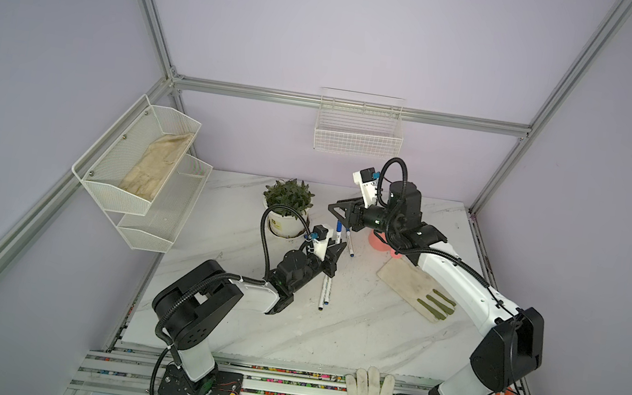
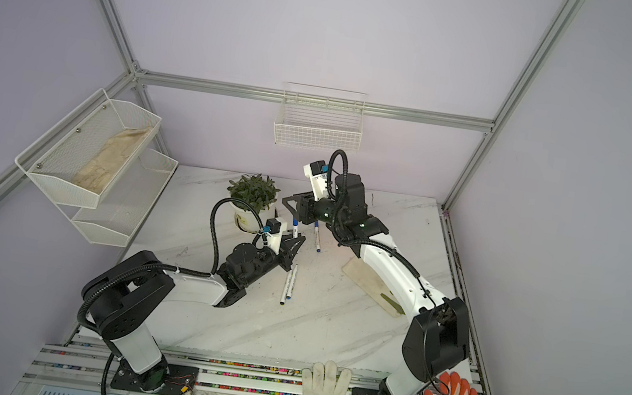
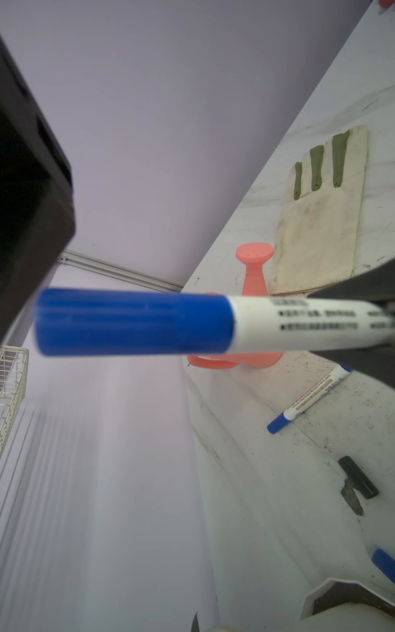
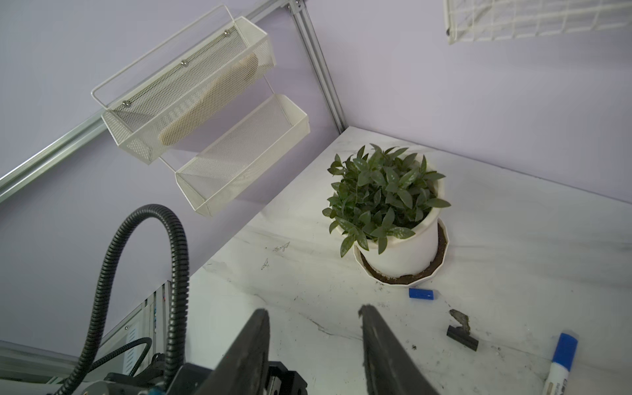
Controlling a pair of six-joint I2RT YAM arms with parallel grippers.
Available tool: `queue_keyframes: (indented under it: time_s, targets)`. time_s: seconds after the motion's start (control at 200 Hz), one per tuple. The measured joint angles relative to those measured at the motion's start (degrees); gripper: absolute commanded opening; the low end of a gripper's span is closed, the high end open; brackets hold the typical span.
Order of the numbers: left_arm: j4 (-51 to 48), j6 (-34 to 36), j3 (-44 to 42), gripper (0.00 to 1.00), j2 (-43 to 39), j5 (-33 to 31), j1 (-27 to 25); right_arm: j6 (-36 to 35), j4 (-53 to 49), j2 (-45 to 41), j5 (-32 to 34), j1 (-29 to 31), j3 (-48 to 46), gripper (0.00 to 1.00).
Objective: Insert the pens into the pen caps
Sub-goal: 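Open the right gripper and lift it off the capped marker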
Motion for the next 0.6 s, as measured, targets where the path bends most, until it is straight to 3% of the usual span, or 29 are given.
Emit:
queue_keyframes:
  time_s: [0.31, 0.53, 0.605]
  targets:
    - [-0.59, 0.39, 0.0, 0.0, -0.04, 0.0, -0.02, 0.37, -0.22, 0.2, -0.09, 1.01, -2.47, 0.36]
    - [-0.85, 0.46, 0.0, 0.0, -0.35, 0.02, -0.07, -0.68, -0.61, 0.2, 1.84, 0.59, -3.43, 0.05]
    - [-1.64, 0.46, 0.0, 0.0, -0.68, 0.09, -0.07, -1.09, -0.59, 0.22, 2.03, 0.46, -3.54, 0.0]
